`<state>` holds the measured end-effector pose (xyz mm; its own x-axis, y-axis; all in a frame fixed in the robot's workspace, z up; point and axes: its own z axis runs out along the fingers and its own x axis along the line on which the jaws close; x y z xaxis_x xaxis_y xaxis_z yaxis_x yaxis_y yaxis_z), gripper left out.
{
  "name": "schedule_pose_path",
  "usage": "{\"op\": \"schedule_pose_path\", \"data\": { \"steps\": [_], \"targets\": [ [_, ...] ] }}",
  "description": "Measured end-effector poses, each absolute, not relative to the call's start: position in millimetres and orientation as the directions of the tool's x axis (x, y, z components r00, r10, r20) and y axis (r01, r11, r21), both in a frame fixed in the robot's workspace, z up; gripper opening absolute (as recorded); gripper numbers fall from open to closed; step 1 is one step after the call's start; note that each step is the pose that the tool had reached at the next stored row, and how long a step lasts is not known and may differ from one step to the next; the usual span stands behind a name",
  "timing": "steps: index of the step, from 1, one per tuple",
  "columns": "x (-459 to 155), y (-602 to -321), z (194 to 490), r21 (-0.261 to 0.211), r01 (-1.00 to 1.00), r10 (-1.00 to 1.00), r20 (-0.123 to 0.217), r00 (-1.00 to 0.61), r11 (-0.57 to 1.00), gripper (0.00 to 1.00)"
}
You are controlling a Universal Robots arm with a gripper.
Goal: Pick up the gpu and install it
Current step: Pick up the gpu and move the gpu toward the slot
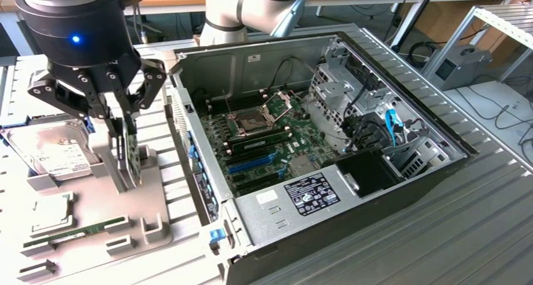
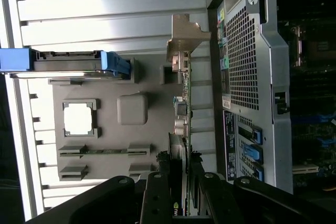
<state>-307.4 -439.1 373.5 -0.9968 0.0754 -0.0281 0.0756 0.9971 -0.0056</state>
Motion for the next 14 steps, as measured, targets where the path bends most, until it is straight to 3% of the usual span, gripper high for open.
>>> {"op": "schedule_pose_path", "data": {
  "steps": [14],
  "targets": [
    [-307.4,-439.1,378.4,-0.006,0.076,0.075,-0.028,-0.997,0.997,0.26]
  ]
}}
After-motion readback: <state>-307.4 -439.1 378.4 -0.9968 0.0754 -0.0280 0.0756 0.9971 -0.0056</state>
